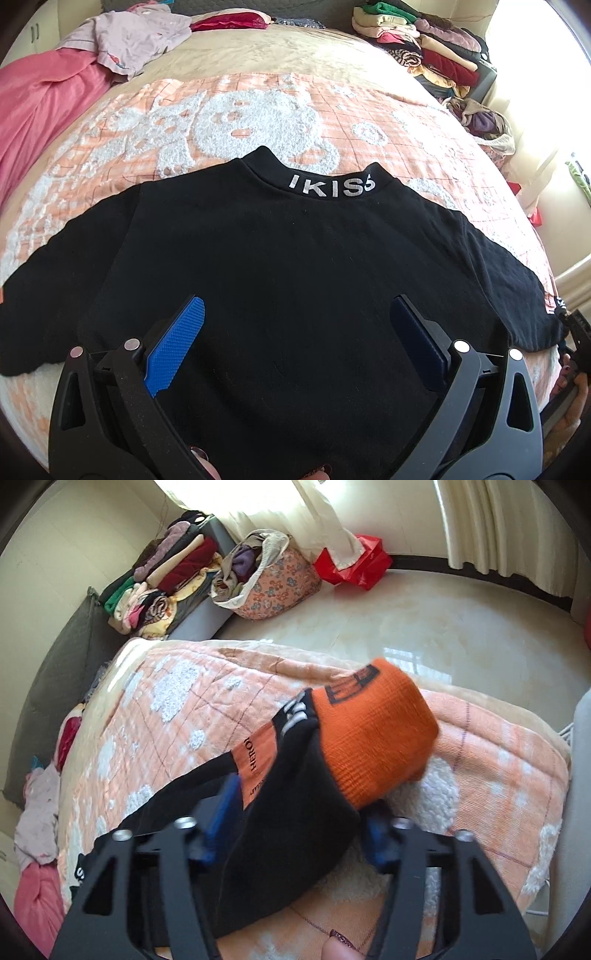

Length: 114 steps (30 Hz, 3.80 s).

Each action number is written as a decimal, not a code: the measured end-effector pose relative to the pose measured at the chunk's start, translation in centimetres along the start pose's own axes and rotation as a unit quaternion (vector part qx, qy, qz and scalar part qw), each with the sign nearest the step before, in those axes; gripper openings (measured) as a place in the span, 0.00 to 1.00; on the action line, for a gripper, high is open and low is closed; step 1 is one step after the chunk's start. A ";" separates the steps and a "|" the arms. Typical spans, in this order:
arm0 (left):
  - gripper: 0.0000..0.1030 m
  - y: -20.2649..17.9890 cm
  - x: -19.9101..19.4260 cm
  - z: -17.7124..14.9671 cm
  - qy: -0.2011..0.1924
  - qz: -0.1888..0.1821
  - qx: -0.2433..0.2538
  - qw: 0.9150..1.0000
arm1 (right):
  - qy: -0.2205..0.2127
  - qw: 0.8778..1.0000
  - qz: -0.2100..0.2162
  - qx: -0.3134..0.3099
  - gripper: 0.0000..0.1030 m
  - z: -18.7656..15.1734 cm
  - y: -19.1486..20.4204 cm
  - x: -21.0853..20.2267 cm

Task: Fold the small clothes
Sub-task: 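Carry the held sleeve across the sweatshirt body with the right tool, then lay the sleeve on the chest and open the right tool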

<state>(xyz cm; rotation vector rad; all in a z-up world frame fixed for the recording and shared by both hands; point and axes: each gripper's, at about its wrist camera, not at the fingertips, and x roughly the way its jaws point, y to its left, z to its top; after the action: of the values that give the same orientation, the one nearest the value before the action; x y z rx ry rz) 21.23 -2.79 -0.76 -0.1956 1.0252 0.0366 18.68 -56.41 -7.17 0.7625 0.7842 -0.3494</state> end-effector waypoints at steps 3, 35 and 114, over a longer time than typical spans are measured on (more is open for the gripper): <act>0.92 0.1 -0.4 -0.3 0.006 -0.014 -0.005 1.000 | -0.002 0.999 0.030 -0.012 0.23 -0.1 0.7 -0.5; 0.92 6.7 -6.2 -0.7 -0.025 -0.089 0.000 0.996 | 0.026 0.954 0.188 -0.233 0.16 -12.6 25.6 -10.6; 0.30 8.4 -3.2 -3.0 -0.023 -0.088 0.007 0.996 | 0.096 0.911 0.112 -0.385 0.63 -22.2 26.1 -5.6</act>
<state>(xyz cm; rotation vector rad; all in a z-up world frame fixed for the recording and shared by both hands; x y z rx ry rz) 16.03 5.13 -0.72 -0.2706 0.9585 -0.1251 17.99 -22.37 -0.74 0.1306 0.9182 0.2502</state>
